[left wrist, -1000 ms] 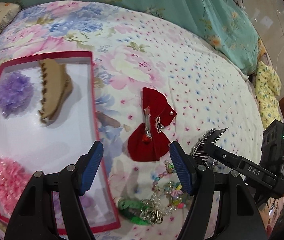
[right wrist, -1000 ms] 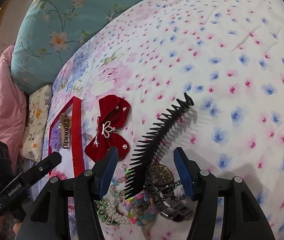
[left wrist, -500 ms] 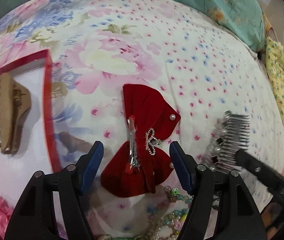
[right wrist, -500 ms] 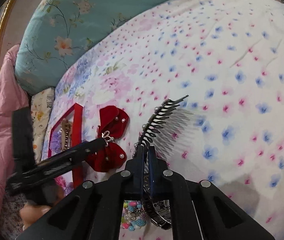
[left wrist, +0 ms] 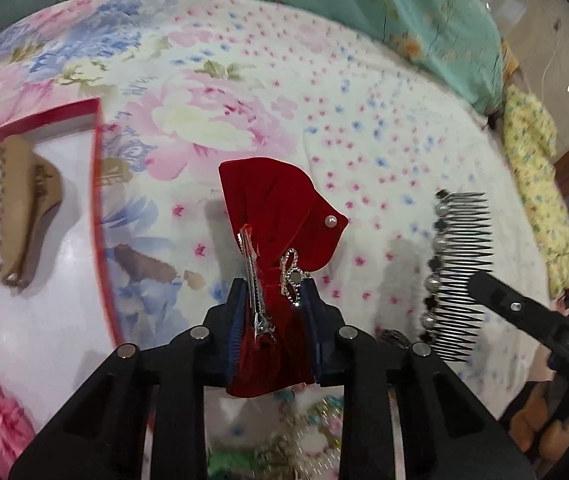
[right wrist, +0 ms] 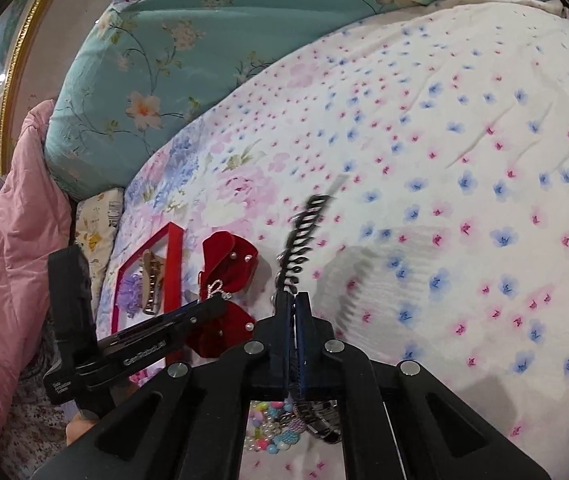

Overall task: Organize jewelry
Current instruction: 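Carry the red bow and black comb clip into the box and release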

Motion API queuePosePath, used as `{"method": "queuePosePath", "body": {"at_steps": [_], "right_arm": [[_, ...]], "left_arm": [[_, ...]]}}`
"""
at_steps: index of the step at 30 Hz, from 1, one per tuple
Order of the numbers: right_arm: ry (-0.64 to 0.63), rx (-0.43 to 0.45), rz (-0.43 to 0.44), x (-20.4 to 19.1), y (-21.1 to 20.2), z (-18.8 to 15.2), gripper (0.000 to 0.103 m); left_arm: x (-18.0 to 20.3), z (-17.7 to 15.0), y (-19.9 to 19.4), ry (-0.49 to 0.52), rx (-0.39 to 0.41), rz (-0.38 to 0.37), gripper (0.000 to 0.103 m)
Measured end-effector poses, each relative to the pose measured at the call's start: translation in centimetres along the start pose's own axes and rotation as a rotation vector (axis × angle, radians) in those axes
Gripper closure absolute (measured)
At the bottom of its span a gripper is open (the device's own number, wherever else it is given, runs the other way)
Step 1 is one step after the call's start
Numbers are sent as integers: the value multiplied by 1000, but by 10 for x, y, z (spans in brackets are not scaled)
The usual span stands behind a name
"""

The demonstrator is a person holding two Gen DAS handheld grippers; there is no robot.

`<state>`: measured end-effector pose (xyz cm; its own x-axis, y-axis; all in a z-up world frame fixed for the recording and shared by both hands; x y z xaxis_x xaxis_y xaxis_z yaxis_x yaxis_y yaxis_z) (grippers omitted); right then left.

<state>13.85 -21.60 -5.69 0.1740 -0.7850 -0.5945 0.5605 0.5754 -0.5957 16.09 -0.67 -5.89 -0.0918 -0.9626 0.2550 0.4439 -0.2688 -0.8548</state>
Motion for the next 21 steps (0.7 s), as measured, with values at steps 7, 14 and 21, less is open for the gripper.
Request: {"method": "queuePosePath", "body": {"at_steps": [7,14,21], "right_arm": [[-46,-3,21,-25,1,-2,102],[-90,-29,62,-54,9,-9,102],[-135,-70,115,-91,24,-18,102]], "left_arm": [[-24,-10,-50,-72,79,-28,79],[-58,-20,-87,-150,143,-19,79],[-101,-33,-115,-243,190,15,79]]}}
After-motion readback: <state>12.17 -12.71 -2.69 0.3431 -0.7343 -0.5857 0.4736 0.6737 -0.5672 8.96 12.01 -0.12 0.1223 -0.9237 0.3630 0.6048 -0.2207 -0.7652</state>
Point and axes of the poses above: each gripper's, at about its wrist camera, not at the fingertips, and y roughly the way its jaws point, x to its right, z to its top, the point moved 3 cm from there along y, roughly the way its jaws point, and after that the axes turned 4 degrees about z, right-handed, at the moved point
